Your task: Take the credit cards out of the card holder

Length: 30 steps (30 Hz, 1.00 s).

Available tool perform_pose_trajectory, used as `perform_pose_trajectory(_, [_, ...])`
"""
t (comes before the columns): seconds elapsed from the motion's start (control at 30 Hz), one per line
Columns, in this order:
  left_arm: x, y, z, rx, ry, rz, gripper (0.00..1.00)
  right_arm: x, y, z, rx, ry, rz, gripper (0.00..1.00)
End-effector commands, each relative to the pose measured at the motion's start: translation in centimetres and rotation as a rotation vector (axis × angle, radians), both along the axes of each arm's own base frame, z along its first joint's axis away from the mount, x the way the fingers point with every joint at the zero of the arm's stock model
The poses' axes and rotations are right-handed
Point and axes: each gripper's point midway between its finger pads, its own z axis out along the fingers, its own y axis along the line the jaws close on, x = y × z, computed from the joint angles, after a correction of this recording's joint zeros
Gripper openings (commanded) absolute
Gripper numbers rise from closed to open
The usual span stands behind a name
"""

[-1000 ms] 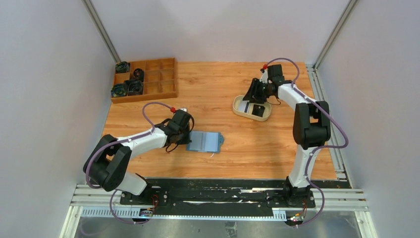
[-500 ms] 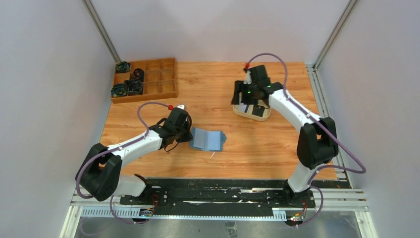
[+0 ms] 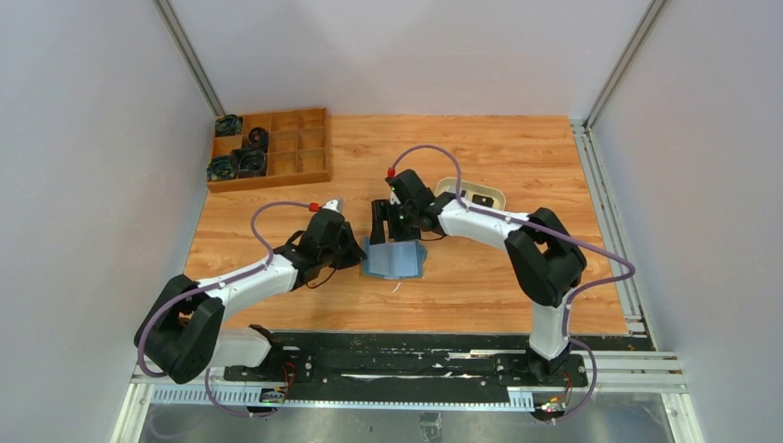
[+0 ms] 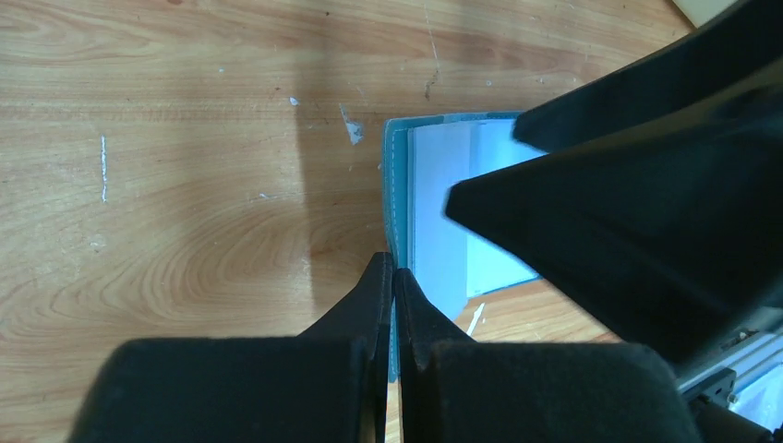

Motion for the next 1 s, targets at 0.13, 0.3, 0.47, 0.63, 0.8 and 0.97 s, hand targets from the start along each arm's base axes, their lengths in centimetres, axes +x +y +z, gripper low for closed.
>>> perform_pose_trajectory(0.13, [0.2,-0.2,0.1,-0.020,-0.019,0.007,0.00,-1.4,2.2,-1.6,-0.011,0.026,0.024,0.75])
perform_pose_trajectory(0.3, [0.1,-0.2,-0.3,-0.007,-0.014,-0.003,0.00,-2.4,2.2,-3.5,-0.097,0.026,0.050,0.75])
perform_pose_trajectory(0.47, [0.3,0.4,-0.7,0.022,-0.021,0.016,0.00,-3.0,1.3,-4.5,-0.267,-0.036,0.081,0.75])
perform_pose_trajectory(0.63, [0.0,0.6,-1.3,0.035,-0.014,0.015,0.00,-2.5,0.3,-4.3,-0.419,-0.125,0.099,0.76])
perform_pose_trajectory(0.8, [-0.2,0.9,-1.6,0.045,-0.011,0.016,0.00,-1.9,-1.2,-4.1,-0.538,-0.188,0.120,0.80])
perform_pose_trajectory(0.97, [-0.3,1.0,-1.9,0.052,-0.005,0.013,0.00,-1.8,-2.3,-4.4,-0.615,-0.209,0.137,0.88])
